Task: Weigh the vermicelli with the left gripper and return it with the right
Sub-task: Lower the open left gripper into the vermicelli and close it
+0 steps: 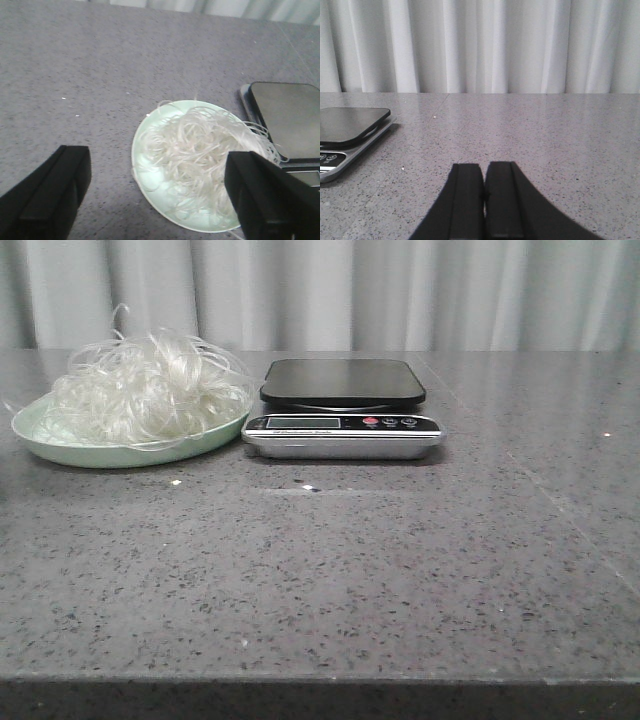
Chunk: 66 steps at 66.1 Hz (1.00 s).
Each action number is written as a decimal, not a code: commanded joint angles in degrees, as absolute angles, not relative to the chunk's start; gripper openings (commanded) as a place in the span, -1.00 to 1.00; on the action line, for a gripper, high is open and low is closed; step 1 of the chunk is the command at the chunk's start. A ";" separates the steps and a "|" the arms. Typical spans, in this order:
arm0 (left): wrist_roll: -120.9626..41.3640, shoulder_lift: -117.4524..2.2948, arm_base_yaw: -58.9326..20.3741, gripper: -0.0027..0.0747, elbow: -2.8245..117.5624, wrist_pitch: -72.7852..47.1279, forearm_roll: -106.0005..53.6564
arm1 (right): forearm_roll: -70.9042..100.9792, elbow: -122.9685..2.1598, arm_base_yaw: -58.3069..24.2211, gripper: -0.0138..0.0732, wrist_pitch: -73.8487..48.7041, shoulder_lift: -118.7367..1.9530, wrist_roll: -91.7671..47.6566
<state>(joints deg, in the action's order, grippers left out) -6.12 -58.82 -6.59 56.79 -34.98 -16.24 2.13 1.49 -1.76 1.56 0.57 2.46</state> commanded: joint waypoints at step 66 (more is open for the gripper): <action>-4.86 -103.14 -17.95 -0.11 86.81 -57.02 -17.30 | 2.17 1.11 -1.85 -0.30 5.69 1.54 2.01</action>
